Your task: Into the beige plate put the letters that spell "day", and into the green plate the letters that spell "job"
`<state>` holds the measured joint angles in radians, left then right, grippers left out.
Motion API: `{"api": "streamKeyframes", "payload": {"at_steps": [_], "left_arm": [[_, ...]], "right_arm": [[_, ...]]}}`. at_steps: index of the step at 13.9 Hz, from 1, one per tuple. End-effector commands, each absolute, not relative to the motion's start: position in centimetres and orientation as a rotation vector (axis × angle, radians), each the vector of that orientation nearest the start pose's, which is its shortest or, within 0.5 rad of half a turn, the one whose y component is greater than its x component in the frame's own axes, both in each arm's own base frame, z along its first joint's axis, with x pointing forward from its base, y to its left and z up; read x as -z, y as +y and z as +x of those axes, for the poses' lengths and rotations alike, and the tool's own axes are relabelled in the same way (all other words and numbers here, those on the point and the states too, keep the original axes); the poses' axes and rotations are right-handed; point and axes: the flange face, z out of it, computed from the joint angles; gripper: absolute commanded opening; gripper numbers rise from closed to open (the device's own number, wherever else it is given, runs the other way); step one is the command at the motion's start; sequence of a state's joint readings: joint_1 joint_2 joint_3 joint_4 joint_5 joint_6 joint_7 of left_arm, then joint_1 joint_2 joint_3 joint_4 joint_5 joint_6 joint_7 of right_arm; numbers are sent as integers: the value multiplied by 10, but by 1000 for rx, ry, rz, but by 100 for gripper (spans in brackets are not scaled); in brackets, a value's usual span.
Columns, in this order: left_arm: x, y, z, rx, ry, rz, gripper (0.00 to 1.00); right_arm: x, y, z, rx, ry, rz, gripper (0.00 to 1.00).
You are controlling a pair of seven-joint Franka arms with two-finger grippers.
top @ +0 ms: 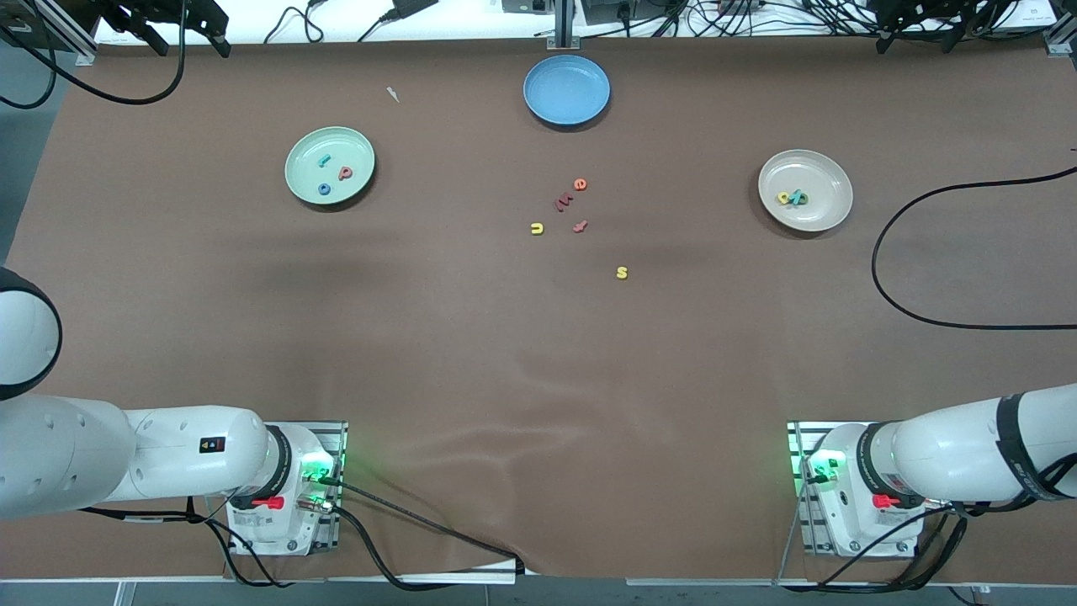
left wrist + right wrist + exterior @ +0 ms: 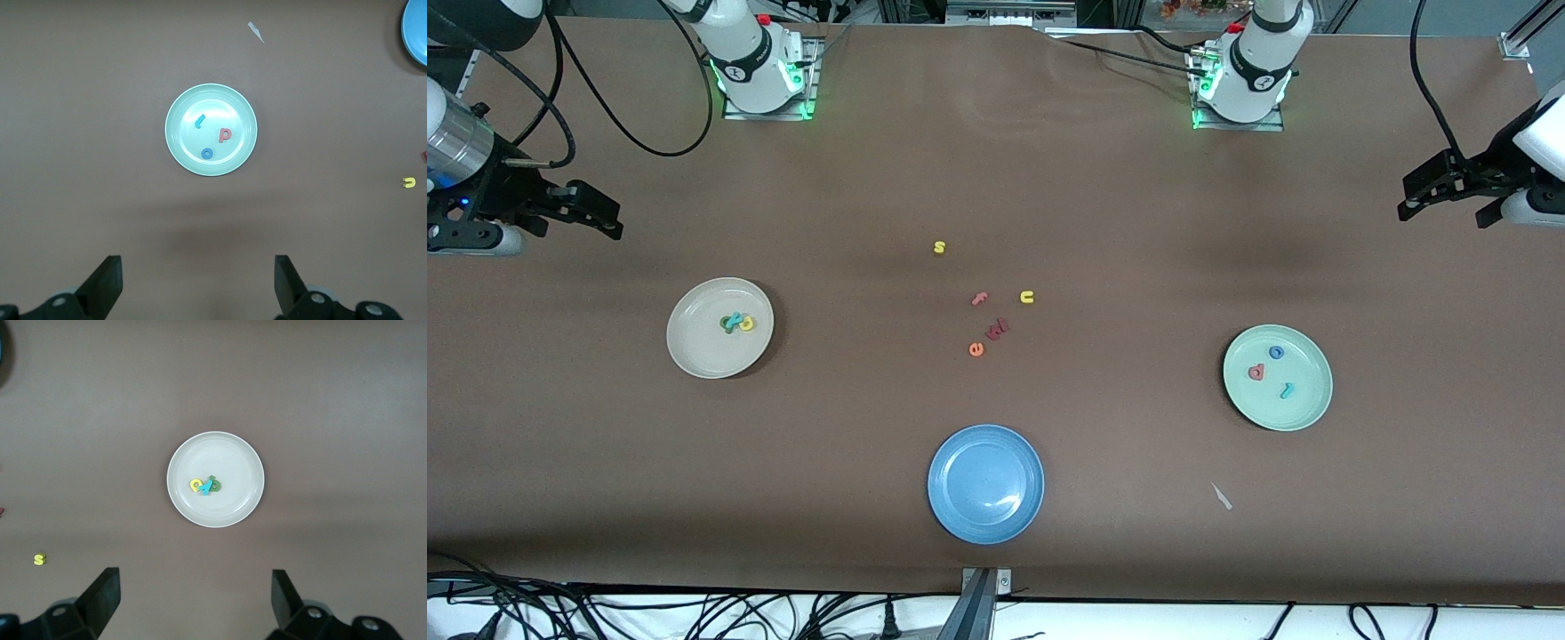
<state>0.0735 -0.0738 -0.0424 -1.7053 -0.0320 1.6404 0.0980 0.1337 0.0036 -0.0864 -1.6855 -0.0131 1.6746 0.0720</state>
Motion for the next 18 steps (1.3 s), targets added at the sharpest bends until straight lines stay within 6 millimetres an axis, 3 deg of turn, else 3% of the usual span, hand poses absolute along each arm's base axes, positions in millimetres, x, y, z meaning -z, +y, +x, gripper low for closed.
{"api": "streamKeyframes", "payload": {"at_steps": [1, 7, 18], "left_arm": [[-611, 15, 535, 7, 126, -3178, 100], [-613, 11, 534, 4, 136, -3177, 100], [-611, 12, 534, -8, 134, -3178, 100]], "right_arm": [[-582, 25, 559, -22, 17, -3139, 100], [-581, 14, 559, -26, 45, -3143, 100], [-578, 13, 559, -41, 48, -3144, 100]]}}
